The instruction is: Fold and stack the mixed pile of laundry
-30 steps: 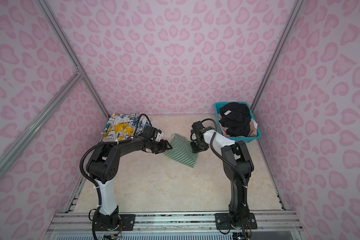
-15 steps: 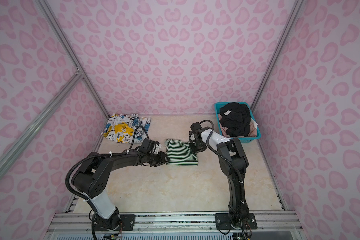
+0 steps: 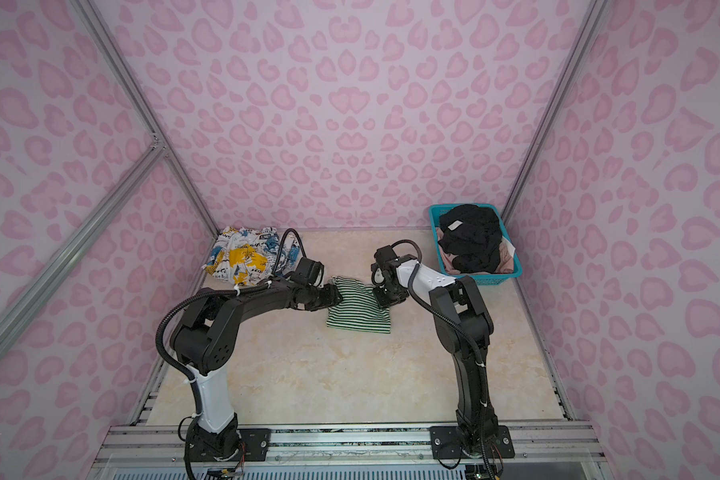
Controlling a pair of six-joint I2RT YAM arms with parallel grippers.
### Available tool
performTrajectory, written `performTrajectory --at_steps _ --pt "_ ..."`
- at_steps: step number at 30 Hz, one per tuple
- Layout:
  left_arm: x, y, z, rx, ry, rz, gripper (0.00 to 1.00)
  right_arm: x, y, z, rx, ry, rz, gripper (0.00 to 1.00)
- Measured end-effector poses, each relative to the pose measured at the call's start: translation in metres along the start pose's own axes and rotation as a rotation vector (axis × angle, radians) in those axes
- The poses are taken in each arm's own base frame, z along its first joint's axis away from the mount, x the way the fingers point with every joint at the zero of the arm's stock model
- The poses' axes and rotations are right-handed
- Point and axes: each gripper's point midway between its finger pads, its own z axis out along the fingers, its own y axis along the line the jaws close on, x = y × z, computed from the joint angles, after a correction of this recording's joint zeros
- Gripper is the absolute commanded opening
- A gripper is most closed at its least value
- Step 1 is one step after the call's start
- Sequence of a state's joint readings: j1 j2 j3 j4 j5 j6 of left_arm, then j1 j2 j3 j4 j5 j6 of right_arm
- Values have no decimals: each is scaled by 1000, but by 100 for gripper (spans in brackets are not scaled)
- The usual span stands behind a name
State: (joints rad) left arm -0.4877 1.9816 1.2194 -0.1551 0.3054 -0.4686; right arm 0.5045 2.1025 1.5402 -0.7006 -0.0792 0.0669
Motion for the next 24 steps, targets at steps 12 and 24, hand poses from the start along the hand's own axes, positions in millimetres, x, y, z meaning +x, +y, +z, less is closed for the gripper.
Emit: performTrajectory --at_steps 12,24 --pt "0 14 -9 -119 31 -25 3 -1 0 -25 2 -46 27 48" --pt "-126 18 -80 -288 -109 86 3 25 -11 -93 13 -179 101 50"
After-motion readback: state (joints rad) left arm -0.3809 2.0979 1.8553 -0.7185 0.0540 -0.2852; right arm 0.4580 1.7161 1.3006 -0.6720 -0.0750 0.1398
